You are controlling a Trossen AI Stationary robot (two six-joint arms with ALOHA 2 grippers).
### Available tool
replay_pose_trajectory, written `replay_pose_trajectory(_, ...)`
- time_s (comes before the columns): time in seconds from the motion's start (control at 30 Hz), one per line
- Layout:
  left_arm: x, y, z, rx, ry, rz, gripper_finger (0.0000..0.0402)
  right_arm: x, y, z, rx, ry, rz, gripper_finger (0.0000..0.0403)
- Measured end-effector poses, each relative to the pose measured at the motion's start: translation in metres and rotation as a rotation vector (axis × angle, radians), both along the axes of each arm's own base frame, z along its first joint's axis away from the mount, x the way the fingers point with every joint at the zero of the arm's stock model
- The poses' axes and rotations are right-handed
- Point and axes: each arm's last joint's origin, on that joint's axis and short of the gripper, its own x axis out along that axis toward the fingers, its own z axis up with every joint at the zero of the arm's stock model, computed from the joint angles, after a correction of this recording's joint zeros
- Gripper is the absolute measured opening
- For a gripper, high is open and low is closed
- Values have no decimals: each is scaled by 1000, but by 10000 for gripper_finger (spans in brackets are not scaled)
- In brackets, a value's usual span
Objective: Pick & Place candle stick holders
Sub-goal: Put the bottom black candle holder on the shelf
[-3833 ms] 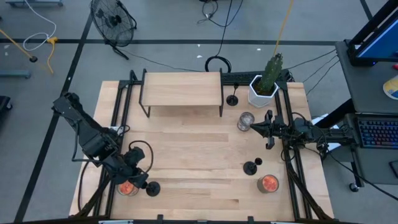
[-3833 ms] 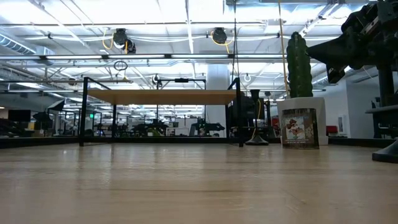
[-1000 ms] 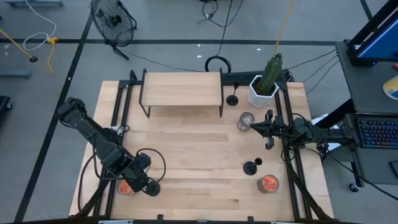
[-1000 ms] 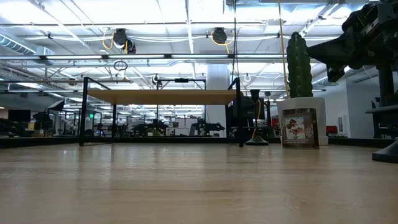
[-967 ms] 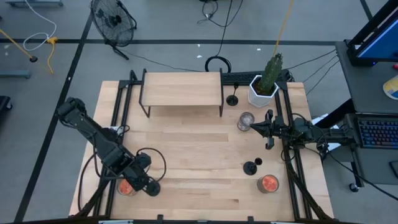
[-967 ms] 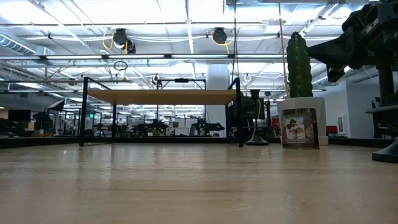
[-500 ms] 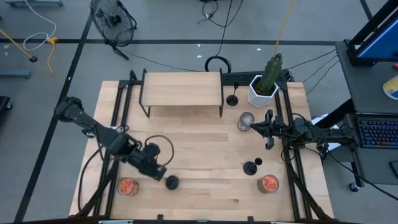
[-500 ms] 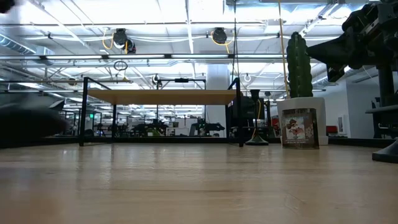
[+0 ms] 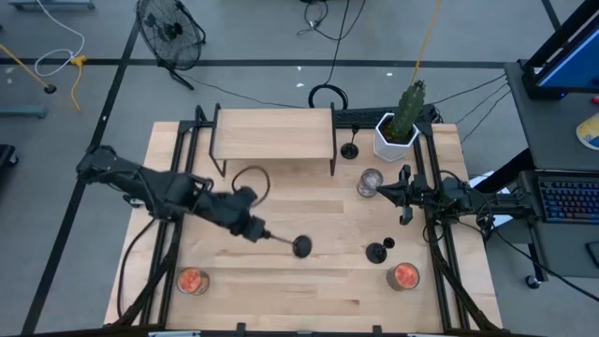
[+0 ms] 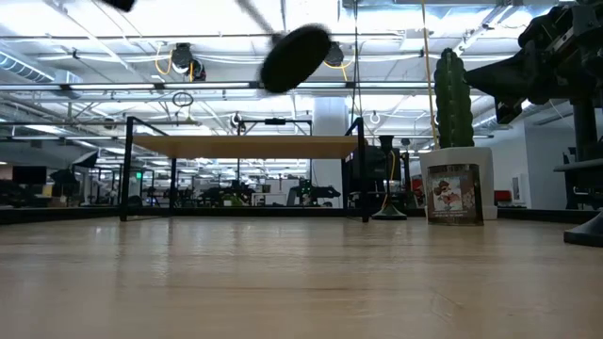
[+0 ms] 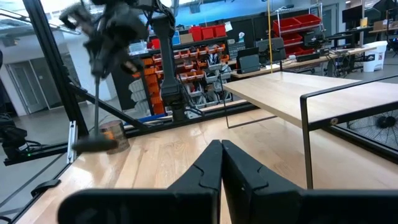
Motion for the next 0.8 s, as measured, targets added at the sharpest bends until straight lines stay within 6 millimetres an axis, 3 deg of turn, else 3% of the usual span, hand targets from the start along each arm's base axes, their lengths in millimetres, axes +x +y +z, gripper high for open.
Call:
replay_pose_trajectory(0.17,3,22,32,65,-82,41,19,0,0,0,0,0,0,0)
replay_pose_trajectory(0.3,-4,37,55,140,-47,90,19,0,0,0,0,0,0,0)
replay_pose_trajectory(0.53,-18,62,79,248,37,193,19,0,0,0,0,0,0,0)
replay_pose_trajectory(0.8,-42,104,103,345,120,277,19,0,0,0,2,0,0,0)
